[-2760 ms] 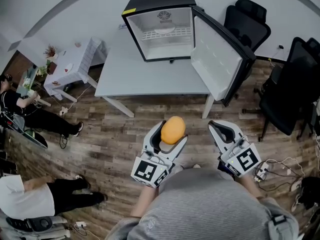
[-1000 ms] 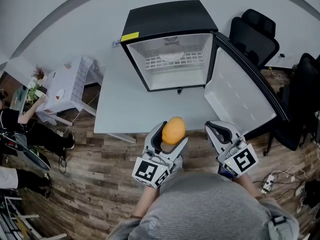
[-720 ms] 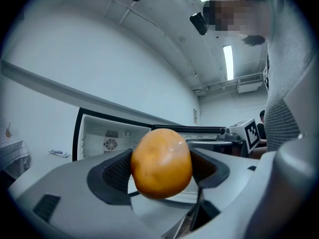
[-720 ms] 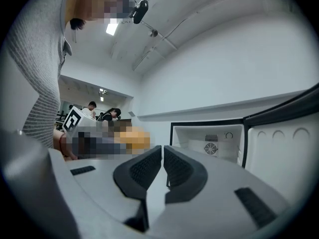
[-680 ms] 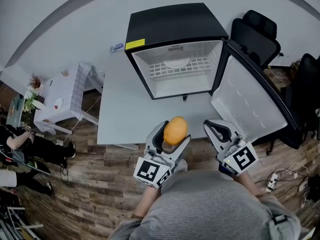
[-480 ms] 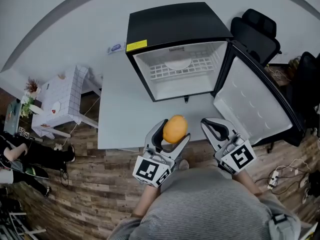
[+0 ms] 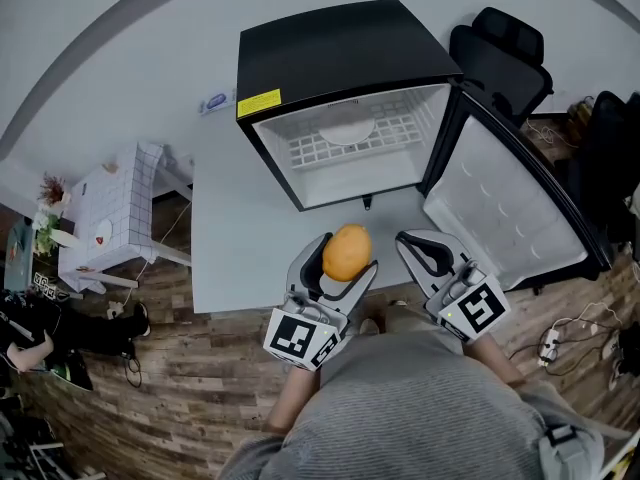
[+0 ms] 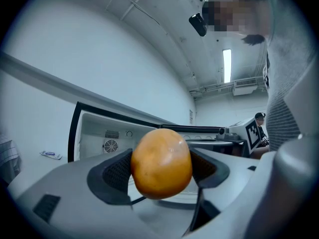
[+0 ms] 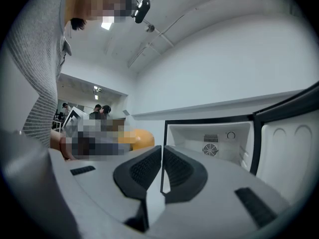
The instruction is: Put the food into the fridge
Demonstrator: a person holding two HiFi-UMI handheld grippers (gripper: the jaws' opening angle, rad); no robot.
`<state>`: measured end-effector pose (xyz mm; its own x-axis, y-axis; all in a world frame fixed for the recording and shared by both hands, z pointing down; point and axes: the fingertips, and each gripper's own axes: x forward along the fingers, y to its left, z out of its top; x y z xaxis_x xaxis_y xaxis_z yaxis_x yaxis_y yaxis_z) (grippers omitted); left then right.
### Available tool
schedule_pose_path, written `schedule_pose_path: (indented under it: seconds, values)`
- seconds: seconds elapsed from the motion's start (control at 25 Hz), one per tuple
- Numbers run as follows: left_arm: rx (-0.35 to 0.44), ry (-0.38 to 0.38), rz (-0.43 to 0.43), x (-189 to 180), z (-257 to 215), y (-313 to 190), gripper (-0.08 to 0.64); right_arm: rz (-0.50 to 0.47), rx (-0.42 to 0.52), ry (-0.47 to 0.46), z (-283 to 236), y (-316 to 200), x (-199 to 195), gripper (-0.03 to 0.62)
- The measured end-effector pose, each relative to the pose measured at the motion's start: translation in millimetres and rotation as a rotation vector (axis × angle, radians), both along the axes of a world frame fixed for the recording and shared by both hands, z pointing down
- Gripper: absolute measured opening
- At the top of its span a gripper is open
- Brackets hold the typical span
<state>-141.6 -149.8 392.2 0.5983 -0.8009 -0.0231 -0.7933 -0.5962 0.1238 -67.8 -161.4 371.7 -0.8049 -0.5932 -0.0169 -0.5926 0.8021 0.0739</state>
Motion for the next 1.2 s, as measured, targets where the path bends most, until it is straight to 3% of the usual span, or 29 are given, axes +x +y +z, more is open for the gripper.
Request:
schedule_pose_path:
  seconds: [0.52, 1.2]
  values:
    - [0.007, -0.030, -0.036, 7.5, -4.6, -39.4, 0.360, -0.037, 0.011, -0.007, -4.2, -35.6, 7.5, 0.014]
    - [0.026, -0.156, -0.081, -10.6, 16.5, -121.2, 0.360, -0.028, 0.032, 0.016, 22.3, -90.4, -1.5, 0.014]
